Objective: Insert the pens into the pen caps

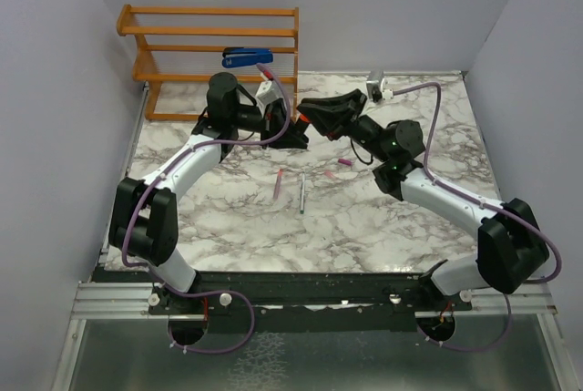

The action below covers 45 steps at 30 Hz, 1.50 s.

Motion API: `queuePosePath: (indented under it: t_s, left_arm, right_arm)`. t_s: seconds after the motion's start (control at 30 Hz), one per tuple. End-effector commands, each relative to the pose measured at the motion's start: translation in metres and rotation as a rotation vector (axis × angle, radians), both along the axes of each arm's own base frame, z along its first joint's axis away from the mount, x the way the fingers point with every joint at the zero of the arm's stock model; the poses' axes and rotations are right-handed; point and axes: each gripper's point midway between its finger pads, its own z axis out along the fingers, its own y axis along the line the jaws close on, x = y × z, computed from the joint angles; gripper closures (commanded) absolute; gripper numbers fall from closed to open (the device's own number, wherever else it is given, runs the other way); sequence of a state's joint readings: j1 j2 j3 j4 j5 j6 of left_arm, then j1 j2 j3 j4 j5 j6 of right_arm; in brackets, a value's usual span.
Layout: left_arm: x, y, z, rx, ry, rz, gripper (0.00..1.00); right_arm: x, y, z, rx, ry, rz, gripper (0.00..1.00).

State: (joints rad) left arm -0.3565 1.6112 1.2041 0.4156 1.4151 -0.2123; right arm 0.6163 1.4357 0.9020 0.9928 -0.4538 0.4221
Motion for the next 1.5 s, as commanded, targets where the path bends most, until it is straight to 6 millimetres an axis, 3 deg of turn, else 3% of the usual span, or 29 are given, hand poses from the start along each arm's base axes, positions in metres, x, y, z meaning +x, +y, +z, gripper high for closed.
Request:
queuePosePath:
  t_s: [0.0, 0.9, 1.47]
  left_arm:
    - [0.025, 0.002, 0.117, -0.184, -0.34, 0.209, 1.0]
    - [0.021, 0.013, 0.114, -0.161, -0.324, 0.167, 1.0]
    - [0.026, 0.019, 0.126, -0.179, -0.362, 0.218, 1.0]
  right_arm:
    - [-0.109, 0.045, -0.209, -0.45, 0.579, 0.47, 0.99]
    - [-0.148, 0.022, -0.232, -0.751, 0.611, 0.698, 0.99]
    - [-0.158, 0.02, -0.249, -0.741, 0.67, 0.751, 0.99]
